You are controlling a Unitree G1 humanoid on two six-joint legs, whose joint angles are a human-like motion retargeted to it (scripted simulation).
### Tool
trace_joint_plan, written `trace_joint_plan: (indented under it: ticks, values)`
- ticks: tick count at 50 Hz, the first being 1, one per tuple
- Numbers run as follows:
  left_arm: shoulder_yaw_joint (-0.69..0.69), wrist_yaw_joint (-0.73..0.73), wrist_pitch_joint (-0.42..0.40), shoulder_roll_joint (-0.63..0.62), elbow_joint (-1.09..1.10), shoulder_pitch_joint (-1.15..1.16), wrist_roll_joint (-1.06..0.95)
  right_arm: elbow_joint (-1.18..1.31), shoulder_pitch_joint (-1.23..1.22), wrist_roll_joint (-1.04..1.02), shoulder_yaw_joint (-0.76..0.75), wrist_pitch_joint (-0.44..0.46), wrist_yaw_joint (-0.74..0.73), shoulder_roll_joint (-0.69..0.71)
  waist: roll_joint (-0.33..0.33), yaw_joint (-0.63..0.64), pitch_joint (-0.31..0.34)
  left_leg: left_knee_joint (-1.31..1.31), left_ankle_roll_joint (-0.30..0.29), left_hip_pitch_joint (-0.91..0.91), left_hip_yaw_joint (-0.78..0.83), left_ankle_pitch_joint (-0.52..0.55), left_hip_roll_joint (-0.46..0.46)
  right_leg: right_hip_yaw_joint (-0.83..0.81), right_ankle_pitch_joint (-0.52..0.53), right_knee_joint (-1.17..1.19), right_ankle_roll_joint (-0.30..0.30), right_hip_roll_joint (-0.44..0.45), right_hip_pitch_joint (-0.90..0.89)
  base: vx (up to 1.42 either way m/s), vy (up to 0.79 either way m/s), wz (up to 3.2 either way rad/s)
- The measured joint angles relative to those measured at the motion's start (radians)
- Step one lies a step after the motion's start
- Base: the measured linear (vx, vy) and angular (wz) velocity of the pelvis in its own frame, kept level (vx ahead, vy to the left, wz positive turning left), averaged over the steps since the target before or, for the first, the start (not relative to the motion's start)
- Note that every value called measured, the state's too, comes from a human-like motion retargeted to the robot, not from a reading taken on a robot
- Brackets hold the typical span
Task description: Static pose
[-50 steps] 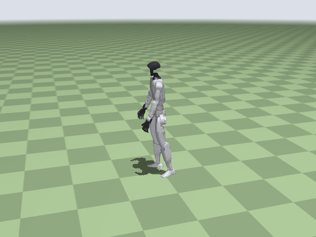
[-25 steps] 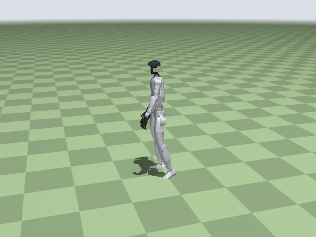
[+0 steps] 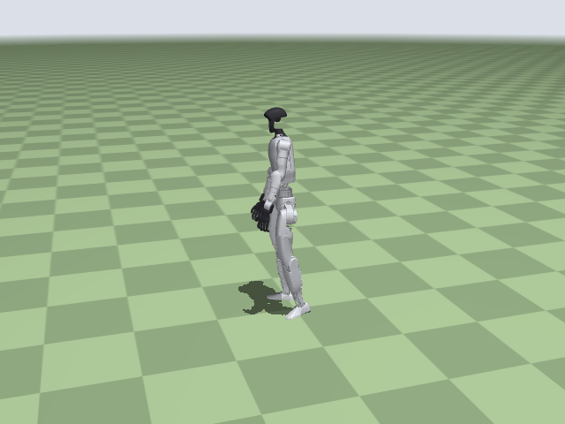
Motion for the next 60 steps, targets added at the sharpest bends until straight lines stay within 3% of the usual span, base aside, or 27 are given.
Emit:
trace_joint_plan:
  ticks: [33,60]
  values:
    - [-0.035,0.078,0.015,0.029,-0.056,0.041,-0.039,-0.025,-0.065,-0.006,0.075,0.012,-0.005,0.02,-0.078,-0.004,0.018,-0.17,0.036,0.08,0.038,0.063,-0.062,0.074,0.057,-0.042,0.033,-0.015,-0.017,0.0,0.02,-0.08]
    - [-0.052,0.08,0.013,0.038,-0.078,0.081,-0.074,-0.027,-0.112,-0.045,0.148,0.019,0.009,0.015,-0.101,0.001,0.02,-0.21,0.057,0.121,0.076,0.097,-0.087,0.142,0.072,-0.045,0.057,-0.024,-0.028,0.0,0.0,-0.06]
